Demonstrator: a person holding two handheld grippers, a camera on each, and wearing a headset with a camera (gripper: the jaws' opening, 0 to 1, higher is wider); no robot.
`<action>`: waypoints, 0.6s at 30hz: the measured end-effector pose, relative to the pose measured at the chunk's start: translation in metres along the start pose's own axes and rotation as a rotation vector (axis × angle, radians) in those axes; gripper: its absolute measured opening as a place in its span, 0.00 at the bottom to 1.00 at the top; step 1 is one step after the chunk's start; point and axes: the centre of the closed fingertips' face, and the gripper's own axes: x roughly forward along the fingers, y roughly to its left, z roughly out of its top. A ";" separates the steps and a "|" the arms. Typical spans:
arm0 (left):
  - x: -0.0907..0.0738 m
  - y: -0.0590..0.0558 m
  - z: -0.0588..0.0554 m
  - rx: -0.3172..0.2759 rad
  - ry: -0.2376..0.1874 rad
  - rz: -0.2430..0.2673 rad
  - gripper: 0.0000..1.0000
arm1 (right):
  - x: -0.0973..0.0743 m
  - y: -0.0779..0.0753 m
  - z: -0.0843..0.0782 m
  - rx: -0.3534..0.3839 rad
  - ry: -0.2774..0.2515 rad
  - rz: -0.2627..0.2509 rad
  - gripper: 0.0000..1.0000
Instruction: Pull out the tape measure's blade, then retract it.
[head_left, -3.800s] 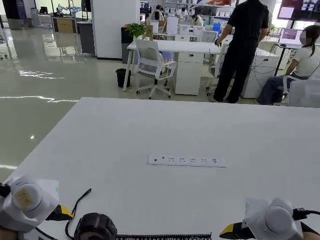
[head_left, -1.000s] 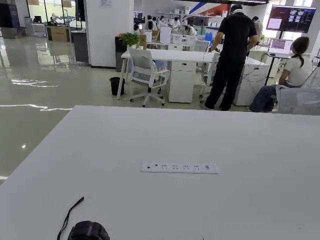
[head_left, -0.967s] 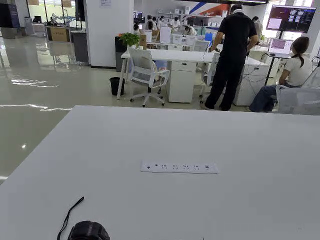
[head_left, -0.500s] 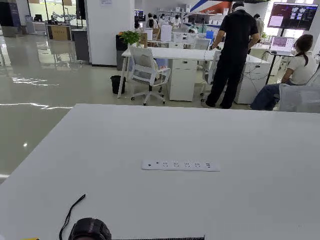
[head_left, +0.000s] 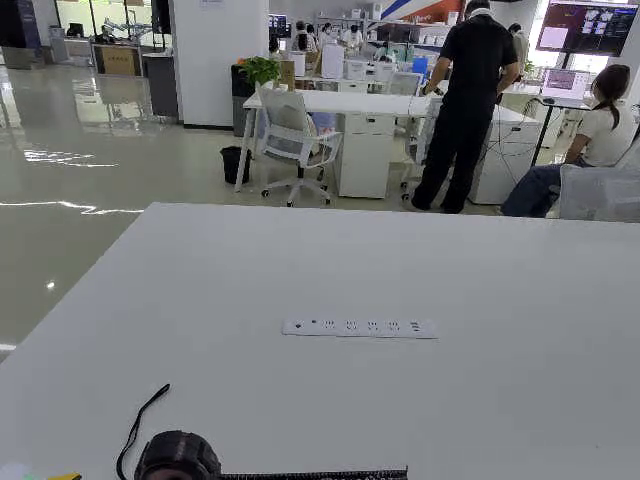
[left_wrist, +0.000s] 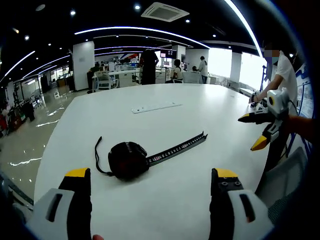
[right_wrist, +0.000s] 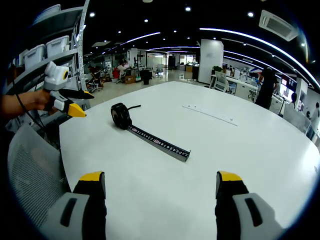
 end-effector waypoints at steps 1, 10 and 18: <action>0.002 0.000 0.000 -0.002 0.000 0.004 0.98 | 0.000 0.000 0.000 0.002 0.001 0.003 0.94; 0.013 0.008 -0.001 -0.046 -0.005 0.076 0.96 | 0.006 0.000 -0.002 -0.049 0.004 0.023 0.92; 0.023 0.016 -0.002 -0.093 -0.008 0.127 0.96 | 0.010 0.002 0.004 -0.090 -0.020 0.094 0.89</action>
